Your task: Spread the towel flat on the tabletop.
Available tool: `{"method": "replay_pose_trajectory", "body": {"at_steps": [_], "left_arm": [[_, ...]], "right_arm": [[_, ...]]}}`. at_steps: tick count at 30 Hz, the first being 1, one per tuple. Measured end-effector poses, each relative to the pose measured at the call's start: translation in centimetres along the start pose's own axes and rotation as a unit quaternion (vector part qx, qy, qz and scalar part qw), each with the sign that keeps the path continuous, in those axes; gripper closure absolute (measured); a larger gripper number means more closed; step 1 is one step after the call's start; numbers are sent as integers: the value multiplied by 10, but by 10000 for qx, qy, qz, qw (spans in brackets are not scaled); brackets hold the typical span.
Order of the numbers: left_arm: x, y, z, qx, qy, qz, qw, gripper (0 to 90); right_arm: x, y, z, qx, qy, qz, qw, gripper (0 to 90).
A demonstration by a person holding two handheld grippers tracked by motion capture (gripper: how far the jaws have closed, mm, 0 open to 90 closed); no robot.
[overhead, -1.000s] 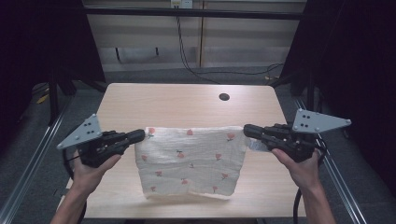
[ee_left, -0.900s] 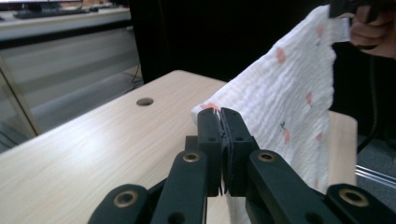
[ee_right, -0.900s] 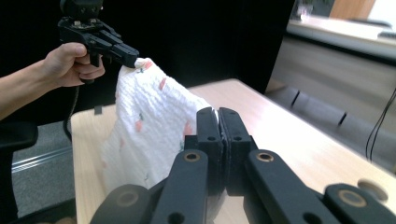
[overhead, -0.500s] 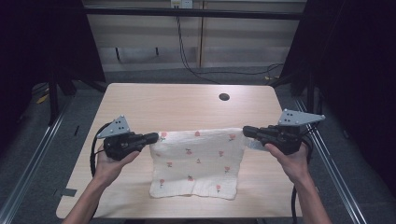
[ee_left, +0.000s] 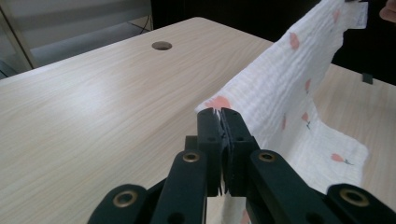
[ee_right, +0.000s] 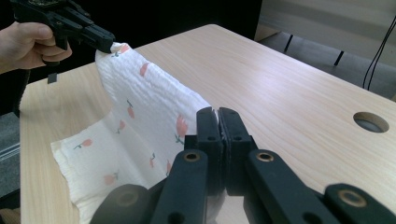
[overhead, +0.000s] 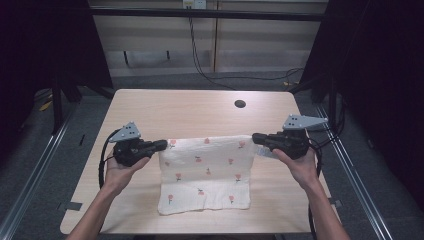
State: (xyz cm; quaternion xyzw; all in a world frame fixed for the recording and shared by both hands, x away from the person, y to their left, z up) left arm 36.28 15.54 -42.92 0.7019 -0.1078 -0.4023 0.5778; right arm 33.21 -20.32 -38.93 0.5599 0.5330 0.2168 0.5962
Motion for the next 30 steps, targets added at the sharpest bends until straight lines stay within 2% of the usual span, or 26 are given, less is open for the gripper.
{"method": "replay_pose_trajectory", "body": {"at_steps": [5, 9, 11, 13, 16, 18, 19, 22, 24, 25, 27, 29, 30], "left_arm": [[13, -4, -4, -128, -149, -140, 9997, 874], [21, -7, -6, -78, -61, -255, 9996, 875], [26, -8, -10, -201, -18, -264, 9994, 875], [31, -10, -13, -218, 23, -308, 9993, 875], [38, -13, -13, -165, 123, -356, 9992, 874], [41, -12, -12, -184, 82, -318, 9993, 875], [44, -12, -12, -26, 193, -371, 9991, 874], [49, -12, -16, -90, 231, -391, 9989, 874], [55, -14, -20, -56, 282, -453, 9986, 873], [59, -16, -20, -112, 265, -497, 9984, 872], [66, -19, -21, -101, 250, -600, 9978, 870], [73, -23, -23, -19, 314, -726, 9969, 868], [76, -25, -24, -102, 296, -762, 9966, 864]], "right_arm": [[4, -7, 11, 152, -45, -60, 9999, 881], [8, -12, 22, 234, -105, -85, 9996, 881], [11, -14, 27, 288, -105, -88, 9995, 880], [17, -18, 36, 386, -151, -135, 9990, 880], [22, -20, 41, 413, -187, -179, 9988, 880], [26, -24, 47, 438, -198, -223, 9986, 879], [29, -26, 53, 495, -238, -242, 9982, 879], [32, -29, 58, 527, -284, -271, 9978, 879], [35, -33, 63, 546, -325, -327, 9974, 879], [37, -34, 65, 593, -344, -350, 9970, 879], [42, -38, 70, 599, -361, -424, 9966, 879], [47, -41, 75, 693, -394, -445, 9958, 879], [51, -43, 77, 696, -405, -475, 9956, 878]]}}
Point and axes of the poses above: each handheld gripper's, and its own axes: x roughly forward along the jaws, y roughly out of its top, z roughly to its right, the point moved 6 cm from there along x, roughly forward along the jaws, and after that the axes turned 15 degrees about y, right-handed, at the moved point
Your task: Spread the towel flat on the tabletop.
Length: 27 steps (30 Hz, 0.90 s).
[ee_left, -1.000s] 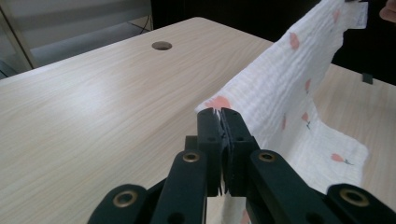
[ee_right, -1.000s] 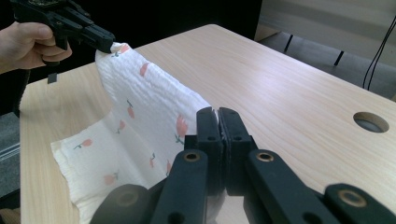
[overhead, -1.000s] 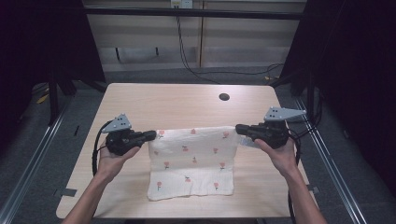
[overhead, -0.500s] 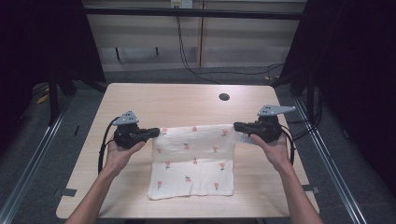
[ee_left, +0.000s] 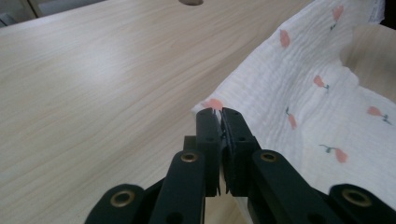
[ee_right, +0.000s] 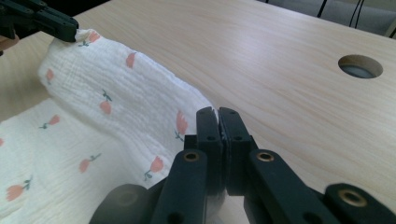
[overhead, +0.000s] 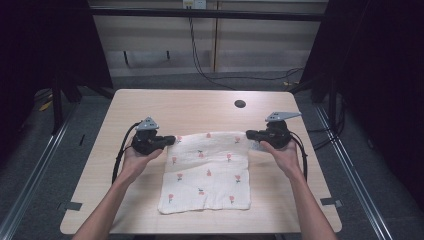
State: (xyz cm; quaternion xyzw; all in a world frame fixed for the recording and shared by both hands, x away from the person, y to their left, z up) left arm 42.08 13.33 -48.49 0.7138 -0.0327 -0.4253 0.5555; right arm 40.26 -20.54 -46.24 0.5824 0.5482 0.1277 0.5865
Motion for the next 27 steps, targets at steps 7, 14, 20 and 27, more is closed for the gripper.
{"method": "replay_pose_trajectory", "body": {"at_steps": [7, 14, 20, 27], "left_arm": [[10, -8, -11, -236, 115, -189, 9995, 628], [-7, -7, -13, -226, 175, -100, 9995, 580], [-29, -9, -7, -216, 44, 2, 9998, 569], [-47, -28, 21, 95, -210, -320, 9992, 603]], "right_arm": [[18, -3, 10, 148, -195, -53, 9997, 719], [7, -1, -3, 104, -111, 11, 9999, 543], [6, -17, -34, -118, 298, -353, 9989, 531], [14, -39, -64, -285, 400, -799, 9956, 537]]}}
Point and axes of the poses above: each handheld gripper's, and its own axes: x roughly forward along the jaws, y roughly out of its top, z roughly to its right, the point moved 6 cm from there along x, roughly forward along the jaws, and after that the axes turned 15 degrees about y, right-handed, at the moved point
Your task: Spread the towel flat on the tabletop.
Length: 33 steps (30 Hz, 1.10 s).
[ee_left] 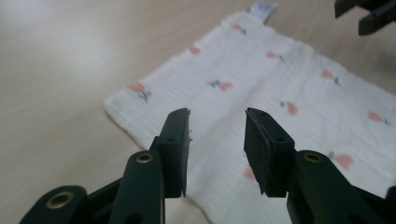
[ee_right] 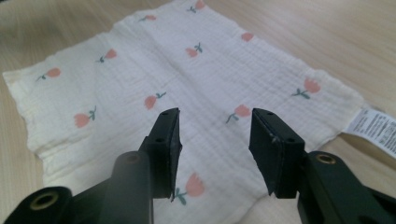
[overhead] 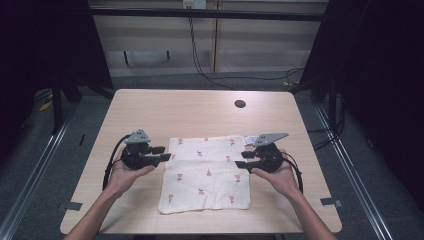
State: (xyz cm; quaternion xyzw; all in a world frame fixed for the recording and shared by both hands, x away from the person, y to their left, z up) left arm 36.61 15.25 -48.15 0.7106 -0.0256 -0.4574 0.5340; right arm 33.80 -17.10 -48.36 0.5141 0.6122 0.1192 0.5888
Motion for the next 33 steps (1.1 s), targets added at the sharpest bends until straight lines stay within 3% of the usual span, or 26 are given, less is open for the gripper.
{"method": "replay_pose_trajectory", "body": {"at_steps": [1, 3, 4, 6, 11, 14, 16, 17, 18, 20, 23, 28, 32, 33], "left_arm": [[0, 0, 0, 0, 0, 0, 10000, 603], [1, -13, 10, 169, -82, -243, 9995, 603], [1, -22, 17, 134, -228, -294, 9992, 605], [2, -30, 22, 221, -271, -302, 9989, 611], [11, -42, 35, 374, -494, -506, 9968, 618], [18, -52, 41, 544, -527, -716, 9946, 615], [20, -54, 43, 691, -455, -760, 9937, 587], [19, -53, 44, 677, -476, -764, 9936, 585], [20, -53, 43, 693, -439, -760, 9937, 577], [20, -52, 41, 716, -365, -727, 9941, 573], [22, -54, 34, 579, -255, -742, 9952, 552], [22, -55, 37, 721, -198, -735, 9945, 554], [23, -54, 43, 977, -131, -715, 9926, 638], [23, -54, 45, 1021, -215, -701, 9921, 692]], "right_arm": [[0, 0, 0, 0, 0, 0, 10000, 537], [5, -7, -5, 24, 92, -60, 9999, 536], [12, -19, -10, -29, 84, -333, 9994, 529], [16, -28, -13, -12, 155, -405, 9991, 528], [24, -35, -6, 62, 62, -539, 9985, 541], [30, -38, -1, 43, 18, -566, 9984, 556], [33, -40, 2, -14, -43, -713, 9974, 553], [35, -42, 3, 22, -78, -756, 9971, 554], [38, -44, 4, -147, -162, -880, 9959, 573], [38, -44, 4, -142, -169, -880, 9959, 589], [35, -46, 3, -85, -170, -856, 9961, 728], [29, -52, -2, -20, -66, -890, 9960, 862], [26, -55, -7, -84, -69, -968, 9952, 878], [25, -56, -10, -55, -45, -986, 9951, 881]]}}
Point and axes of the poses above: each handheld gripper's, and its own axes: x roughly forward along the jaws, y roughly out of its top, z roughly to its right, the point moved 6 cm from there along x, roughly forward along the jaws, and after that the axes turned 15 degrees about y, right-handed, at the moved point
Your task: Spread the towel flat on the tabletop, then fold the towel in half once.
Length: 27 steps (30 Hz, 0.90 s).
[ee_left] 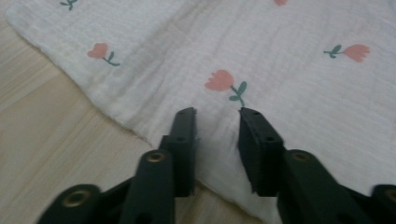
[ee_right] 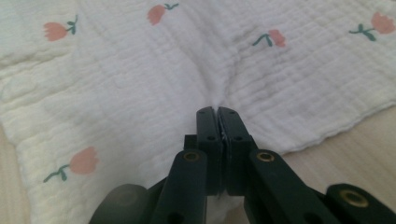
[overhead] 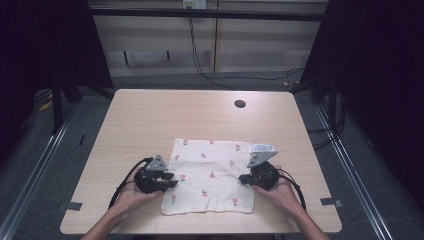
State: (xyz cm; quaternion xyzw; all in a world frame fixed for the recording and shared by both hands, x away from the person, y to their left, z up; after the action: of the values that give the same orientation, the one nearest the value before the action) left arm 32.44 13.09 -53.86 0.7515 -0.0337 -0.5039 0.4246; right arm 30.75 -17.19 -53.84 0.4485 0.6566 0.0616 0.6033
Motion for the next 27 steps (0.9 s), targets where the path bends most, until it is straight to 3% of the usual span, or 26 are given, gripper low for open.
{"method": "replay_pose_trajectory", "body": {"at_steps": [1, 2, 3, 9, 15, 20, 24, 25, 27], "left_arm": [[0, 0, 2, 14, -27, 21, 10000, 827], [0, 0, 3, -37, -60, 52, 10000, 827], [-1, -1, 4, -133, -187, 51, 9997, 885], [-9, -8, 8, -189, -326, -22, 9993, 893], [-16, -12, 18, -47, -472, -129, 9988, 894], [-23, -19, 21, -156, -500, -110, 9986, 894], [-26, -21, 23, -57, -556, -156, 9983, 891], [-26, -21, 23, -87, -624, -158, 9979, 875], [-26, -21, 22, -177, -705, -80, 9973, 831]], "right_arm": [[0, -2, -2, -72, 67, 29, 9999, 882], [0, -2, -2, -72, 67, 29, 9999, 882], [-1, -3, -6, -91, 109, -24, 9999, 883], [-5, -11, -14, -86, 134, -43, 9999, 883], [-3, -11, -18, -131, 128, 6, 9998, 882], [-3, -13, -24, -102, 147, 8, 9998, 881], [-3, -13, -25, -95, 233, 4, 9997, 858], [-2, -11, -24, -132, 176, 23, 9998, 775], [-3, -11, -23, -137, 196, 58, 9997, 743]]}}
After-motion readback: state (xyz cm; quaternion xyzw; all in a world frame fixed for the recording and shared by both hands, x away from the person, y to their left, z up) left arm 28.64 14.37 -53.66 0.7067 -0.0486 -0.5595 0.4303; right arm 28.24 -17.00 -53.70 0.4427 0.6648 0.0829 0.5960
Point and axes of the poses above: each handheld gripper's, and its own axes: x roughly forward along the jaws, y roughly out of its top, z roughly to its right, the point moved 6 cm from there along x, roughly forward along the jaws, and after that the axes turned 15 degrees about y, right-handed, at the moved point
